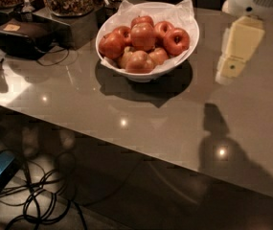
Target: Pick apple from white bowl
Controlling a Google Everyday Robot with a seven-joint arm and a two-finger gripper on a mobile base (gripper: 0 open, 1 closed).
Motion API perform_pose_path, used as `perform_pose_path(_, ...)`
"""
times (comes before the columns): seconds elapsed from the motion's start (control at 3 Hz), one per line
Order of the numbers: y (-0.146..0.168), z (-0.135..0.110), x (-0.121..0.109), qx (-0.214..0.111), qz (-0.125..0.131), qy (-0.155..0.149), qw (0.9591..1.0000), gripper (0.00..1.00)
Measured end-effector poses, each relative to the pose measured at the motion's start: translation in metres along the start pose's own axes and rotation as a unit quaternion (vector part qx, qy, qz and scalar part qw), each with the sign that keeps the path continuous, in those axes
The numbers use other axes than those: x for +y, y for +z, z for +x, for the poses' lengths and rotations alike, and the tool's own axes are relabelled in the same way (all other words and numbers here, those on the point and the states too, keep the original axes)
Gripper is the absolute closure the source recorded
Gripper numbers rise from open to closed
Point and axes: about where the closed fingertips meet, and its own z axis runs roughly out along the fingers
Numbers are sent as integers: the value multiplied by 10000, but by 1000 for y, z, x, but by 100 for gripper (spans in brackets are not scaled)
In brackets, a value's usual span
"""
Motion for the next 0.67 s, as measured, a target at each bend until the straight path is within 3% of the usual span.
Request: perform_pose_path(0.67, -4, -12, -7, -131, 134, -69, 9998, 0)
